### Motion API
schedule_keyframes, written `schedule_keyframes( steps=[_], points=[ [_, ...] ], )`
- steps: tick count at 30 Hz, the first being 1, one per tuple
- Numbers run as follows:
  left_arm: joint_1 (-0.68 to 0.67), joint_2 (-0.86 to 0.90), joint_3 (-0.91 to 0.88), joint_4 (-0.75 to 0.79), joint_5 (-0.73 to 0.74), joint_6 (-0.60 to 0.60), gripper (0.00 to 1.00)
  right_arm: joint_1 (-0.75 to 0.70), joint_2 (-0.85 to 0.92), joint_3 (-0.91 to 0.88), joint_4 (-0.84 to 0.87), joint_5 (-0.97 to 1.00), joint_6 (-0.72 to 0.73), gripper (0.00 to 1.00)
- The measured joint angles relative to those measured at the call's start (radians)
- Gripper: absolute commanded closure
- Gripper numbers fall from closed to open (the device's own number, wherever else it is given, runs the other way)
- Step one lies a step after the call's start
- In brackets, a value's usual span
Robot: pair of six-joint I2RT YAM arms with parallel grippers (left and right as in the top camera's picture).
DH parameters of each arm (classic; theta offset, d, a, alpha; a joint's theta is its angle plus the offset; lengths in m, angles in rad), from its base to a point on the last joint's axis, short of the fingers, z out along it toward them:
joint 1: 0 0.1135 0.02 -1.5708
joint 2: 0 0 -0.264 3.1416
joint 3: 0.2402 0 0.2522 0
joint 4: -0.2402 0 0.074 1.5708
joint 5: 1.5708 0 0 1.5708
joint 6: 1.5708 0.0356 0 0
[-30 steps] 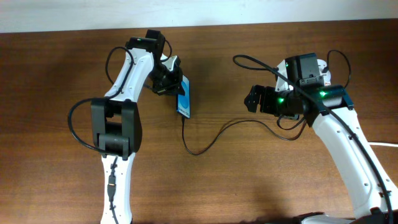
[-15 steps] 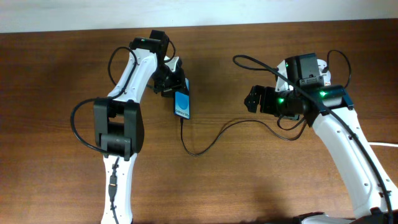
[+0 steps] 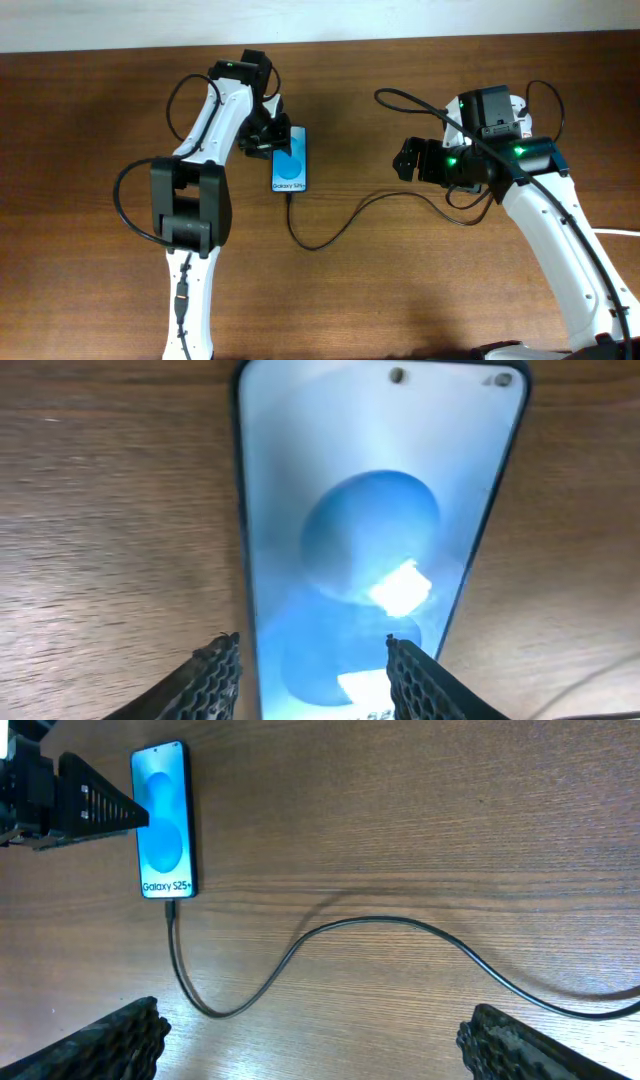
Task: Plug charger to phone and switch on socket
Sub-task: 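Release the plug and lower the phone flat with the left gripper, then move the right gripper to the power strip switch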
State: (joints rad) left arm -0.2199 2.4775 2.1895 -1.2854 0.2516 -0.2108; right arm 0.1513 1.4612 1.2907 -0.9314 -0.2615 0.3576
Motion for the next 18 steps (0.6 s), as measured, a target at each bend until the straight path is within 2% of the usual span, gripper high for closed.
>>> schedule_keyframes(
  steps=[4, 8, 12, 18],
  points=[
    [0.000, 0.000, 0.000, 0.000, -0.058, 0.000, 0.47, 0.000, 0.000, 0.000, 0.000, 0.000, 0.000, 0.01],
    [0.002, 0.000, 0.002, -0.014, -0.087, 0.000, 0.51, 0.000, 0.000, 0.000, 0.000, 0.000, -0.001, 0.01],
    [0.017, -0.023, 0.079, -0.083, -0.129, 0.000, 0.48, 0.000, -0.012, 0.000, -0.008, 0.000, -0.025, 0.01],
    [0.053, -0.359, 0.231, -0.114, -0.160, 0.000, 0.48, -0.013, -0.175, 0.031, -0.058, 0.003, -0.071, 0.01]
  ],
)
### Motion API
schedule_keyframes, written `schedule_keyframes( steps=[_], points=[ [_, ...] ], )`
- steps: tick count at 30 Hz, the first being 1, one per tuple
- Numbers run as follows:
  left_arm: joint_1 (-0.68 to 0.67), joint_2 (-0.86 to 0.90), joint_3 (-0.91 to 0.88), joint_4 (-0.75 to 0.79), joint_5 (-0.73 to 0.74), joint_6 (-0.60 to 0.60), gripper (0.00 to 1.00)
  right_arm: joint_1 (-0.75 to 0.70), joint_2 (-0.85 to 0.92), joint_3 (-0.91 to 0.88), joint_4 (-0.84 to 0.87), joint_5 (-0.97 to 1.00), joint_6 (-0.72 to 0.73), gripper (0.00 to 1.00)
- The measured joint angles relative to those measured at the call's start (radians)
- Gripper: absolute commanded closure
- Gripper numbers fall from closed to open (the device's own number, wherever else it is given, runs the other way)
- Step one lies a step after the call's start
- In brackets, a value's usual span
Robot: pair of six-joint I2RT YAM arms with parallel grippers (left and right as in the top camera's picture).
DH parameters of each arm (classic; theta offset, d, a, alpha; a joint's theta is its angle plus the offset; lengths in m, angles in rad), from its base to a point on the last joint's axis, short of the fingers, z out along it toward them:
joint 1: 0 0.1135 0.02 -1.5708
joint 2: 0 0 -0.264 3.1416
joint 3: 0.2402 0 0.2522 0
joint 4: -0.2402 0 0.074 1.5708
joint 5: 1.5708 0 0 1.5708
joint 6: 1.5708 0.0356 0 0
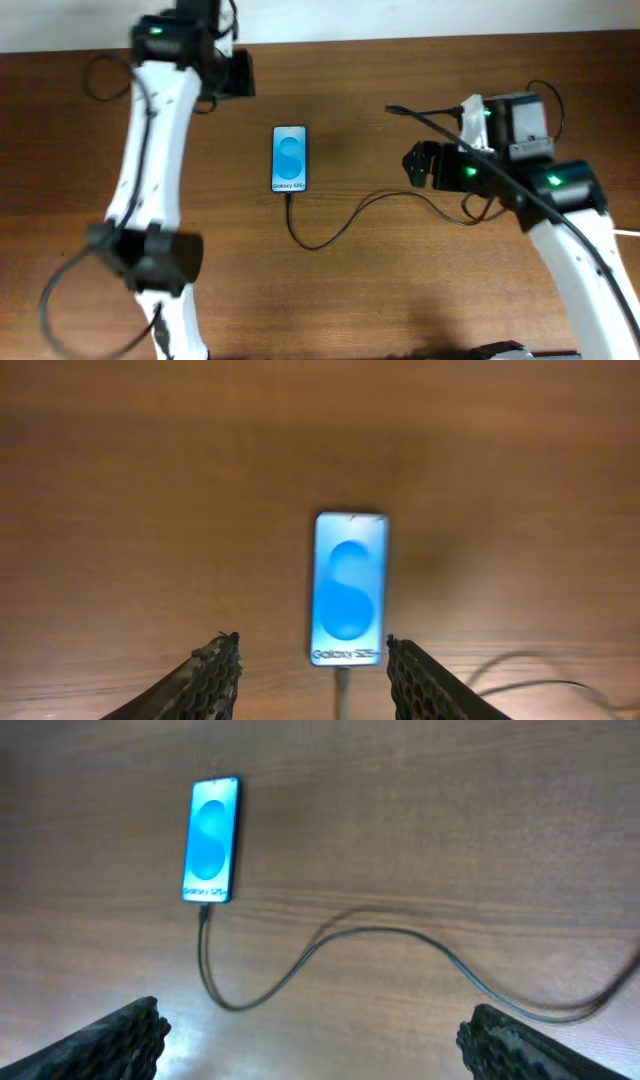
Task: Plug charger to phone and switch on socket
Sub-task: 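Move the right gripper to the power strip switch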
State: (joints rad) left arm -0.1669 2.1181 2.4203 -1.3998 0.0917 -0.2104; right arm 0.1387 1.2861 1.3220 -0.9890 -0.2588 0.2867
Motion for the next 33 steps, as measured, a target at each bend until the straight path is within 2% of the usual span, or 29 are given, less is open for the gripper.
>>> schedule_keyframes(
  steps=[3, 4, 5, 6, 7, 9, 12, 13, 17, 26, 33],
  points=[
    [-0.003, -0.138, 0.011, -0.029, 0.000, 0.000, 0.43, -0.132, -0.083, 0.098, -0.098, 0.000, -0.030, 0.01],
    [-0.003, -0.153, 0.011, -0.040, 0.000, 0.000, 0.33, -0.177, -0.091, 0.127, -0.123, 0.000, -0.037, 0.01],
    [-0.003, -0.167, 0.011, -0.047, -0.001, -0.001, 0.12, -0.229, -0.099, 0.154, -0.137, 0.000, -0.051, 0.02],
    [-0.003, -0.184, 0.011, -0.049, -0.002, -0.003, 0.00, -0.299, -0.108, 0.197, -0.145, 0.003, -0.061, 0.02],
    [-0.003, -0.209, 0.011, -0.050, -0.003, -0.003, 0.00, -0.384, -0.113, 0.239, -0.138, 0.008, -0.069, 0.02],
    [-0.003, -0.231, 0.011, -0.050, -0.003, -0.005, 0.01, -0.462, -0.116, 0.260, -0.116, -0.005, -0.081, 0.02],
    [-0.003, -0.235, 0.010, -0.051, -0.004, -0.007, 0.01, -0.699, -0.089, 0.269, -0.056, -0.019, -0.086, 0.02],
    [-0.003, -0.235, 0.010, -0.051, -0.003, -0.007, 0.01, -0.777, -0.058, 0.270, -0.028, -0.036, -0.088, 0.01],
    [-0.003, -0.235, 0.010, -0.051, -0.004, -0.007, 0.01, -0.938, 0.104, 0.271, 0.133, -0.151, -0.105, 0.02],
    [-0.003, -0.235, 0.010, -0.056, -0.003, -0.007, 0.01, -0.956, 0.552, 0.271, 0.240, -0.192, -0.075, 0.02],
    [-0.003, -0.235, 0.010, -0.056, -0.003, -0.007, 0.01, -0.811, 0.678, 0.271, 0.281, -0.077, -0.072, 0.02]
  ],
)
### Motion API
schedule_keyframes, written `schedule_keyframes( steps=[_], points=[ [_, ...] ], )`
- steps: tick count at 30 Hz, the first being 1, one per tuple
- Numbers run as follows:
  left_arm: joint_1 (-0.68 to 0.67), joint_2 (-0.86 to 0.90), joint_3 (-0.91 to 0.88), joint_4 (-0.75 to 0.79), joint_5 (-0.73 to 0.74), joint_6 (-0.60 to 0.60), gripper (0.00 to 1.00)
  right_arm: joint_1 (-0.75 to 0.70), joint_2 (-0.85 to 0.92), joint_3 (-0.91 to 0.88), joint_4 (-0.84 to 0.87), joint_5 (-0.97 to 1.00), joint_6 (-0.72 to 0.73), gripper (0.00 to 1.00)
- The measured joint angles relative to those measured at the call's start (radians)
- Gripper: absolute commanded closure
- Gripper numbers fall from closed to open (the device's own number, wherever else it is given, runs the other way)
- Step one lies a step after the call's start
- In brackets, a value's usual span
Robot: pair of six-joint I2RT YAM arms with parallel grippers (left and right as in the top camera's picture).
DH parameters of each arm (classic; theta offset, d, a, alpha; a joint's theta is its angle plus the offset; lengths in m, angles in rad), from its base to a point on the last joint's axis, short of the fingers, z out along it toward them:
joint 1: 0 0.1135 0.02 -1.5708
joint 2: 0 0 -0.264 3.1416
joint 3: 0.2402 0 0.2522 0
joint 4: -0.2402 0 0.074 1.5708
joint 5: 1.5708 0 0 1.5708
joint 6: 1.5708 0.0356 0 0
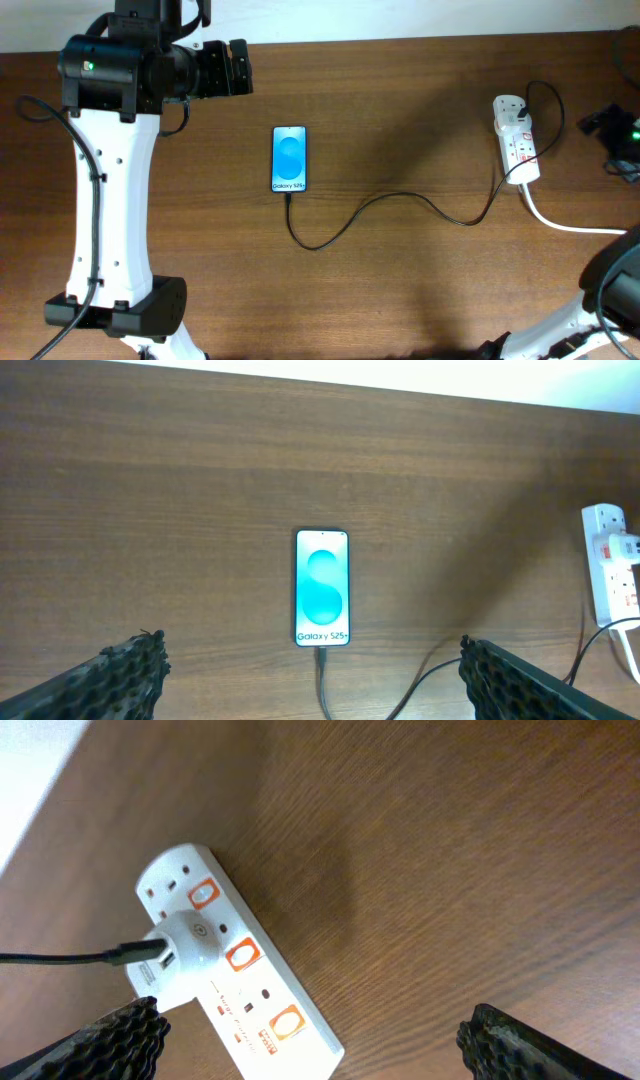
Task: Plug charger to phone and switch on socket
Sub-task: 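Move the right gripper to the power strip switch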
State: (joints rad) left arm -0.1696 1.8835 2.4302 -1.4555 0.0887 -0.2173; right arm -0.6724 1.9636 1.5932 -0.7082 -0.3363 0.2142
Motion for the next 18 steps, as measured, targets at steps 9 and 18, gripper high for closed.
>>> schedule_keyframes(
  steps=[9, 18],
  points=[
    [0.000, 0.000, 0.000, 0.000, 0.000, 0.000, 0.01, 0.049, 0.090, 0.000, 0.007, 0.042, 0.000, 0.02],
    [0.000, 0.000, 0.000, 0.000, 0.000, 0.000, 0.01, 0.059, 0.119, 0.000, 0.029, 0.048, 0.000, 0.02]
  ],
)
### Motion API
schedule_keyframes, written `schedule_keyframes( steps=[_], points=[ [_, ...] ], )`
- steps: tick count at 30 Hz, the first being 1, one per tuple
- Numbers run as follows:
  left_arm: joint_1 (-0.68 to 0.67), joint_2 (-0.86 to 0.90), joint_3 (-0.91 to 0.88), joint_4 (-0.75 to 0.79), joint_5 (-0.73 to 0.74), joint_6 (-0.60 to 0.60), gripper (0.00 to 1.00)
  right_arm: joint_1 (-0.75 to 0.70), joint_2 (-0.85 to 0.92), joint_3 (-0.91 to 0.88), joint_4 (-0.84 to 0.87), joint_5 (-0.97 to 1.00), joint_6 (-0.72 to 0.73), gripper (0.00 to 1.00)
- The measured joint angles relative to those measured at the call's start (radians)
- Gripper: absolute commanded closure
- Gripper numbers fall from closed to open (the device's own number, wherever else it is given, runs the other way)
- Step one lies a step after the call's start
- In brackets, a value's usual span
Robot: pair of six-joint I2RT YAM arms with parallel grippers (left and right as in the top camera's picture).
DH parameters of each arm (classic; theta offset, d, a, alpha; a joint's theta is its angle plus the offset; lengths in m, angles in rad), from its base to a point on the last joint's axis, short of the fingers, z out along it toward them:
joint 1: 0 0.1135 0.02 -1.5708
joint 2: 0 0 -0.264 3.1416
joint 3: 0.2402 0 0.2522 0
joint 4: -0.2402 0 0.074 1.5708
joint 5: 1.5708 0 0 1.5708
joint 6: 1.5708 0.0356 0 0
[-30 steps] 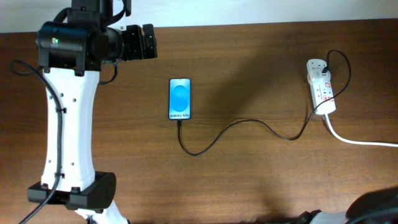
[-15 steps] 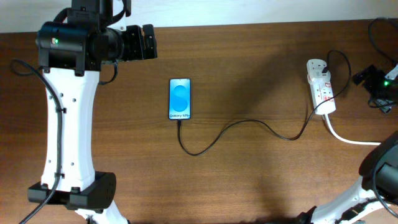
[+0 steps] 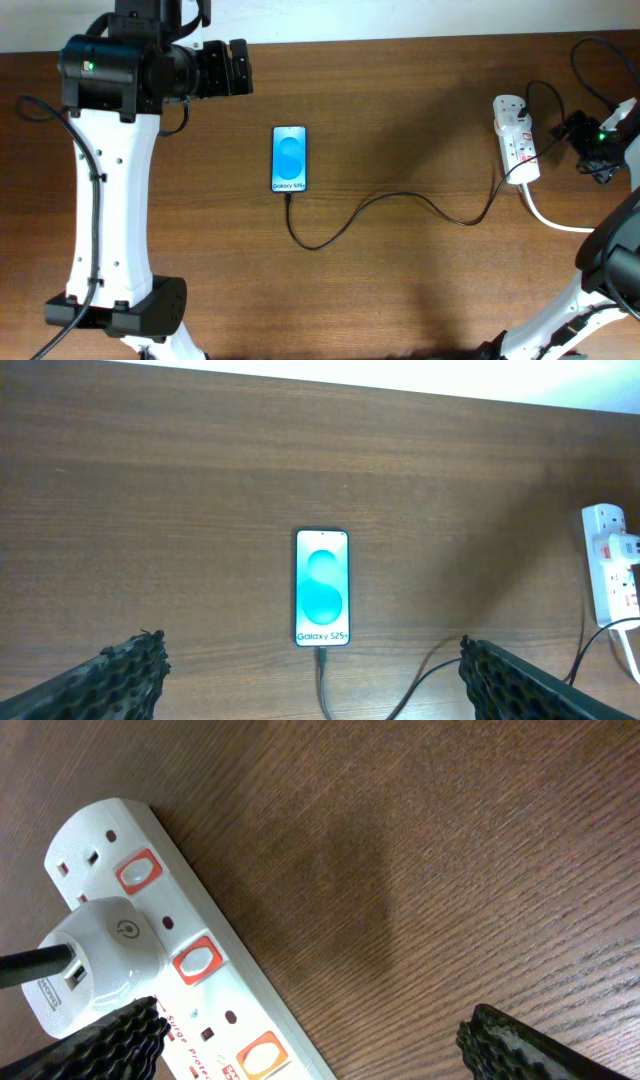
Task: Plug charger to phone and switch on socket
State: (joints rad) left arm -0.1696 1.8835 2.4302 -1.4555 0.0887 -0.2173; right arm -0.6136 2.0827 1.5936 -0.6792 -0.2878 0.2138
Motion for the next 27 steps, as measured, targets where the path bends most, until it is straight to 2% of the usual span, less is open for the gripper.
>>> schedule_keyframes(
  steps=[27],
  points=[
    [0.000, 0.000, 0.000, 0.000, 0.000, 0.000, 0.01, 0.059, 0.067, 0.000, 0.076, 0.056, -0.013, 0.02]
  ],
)
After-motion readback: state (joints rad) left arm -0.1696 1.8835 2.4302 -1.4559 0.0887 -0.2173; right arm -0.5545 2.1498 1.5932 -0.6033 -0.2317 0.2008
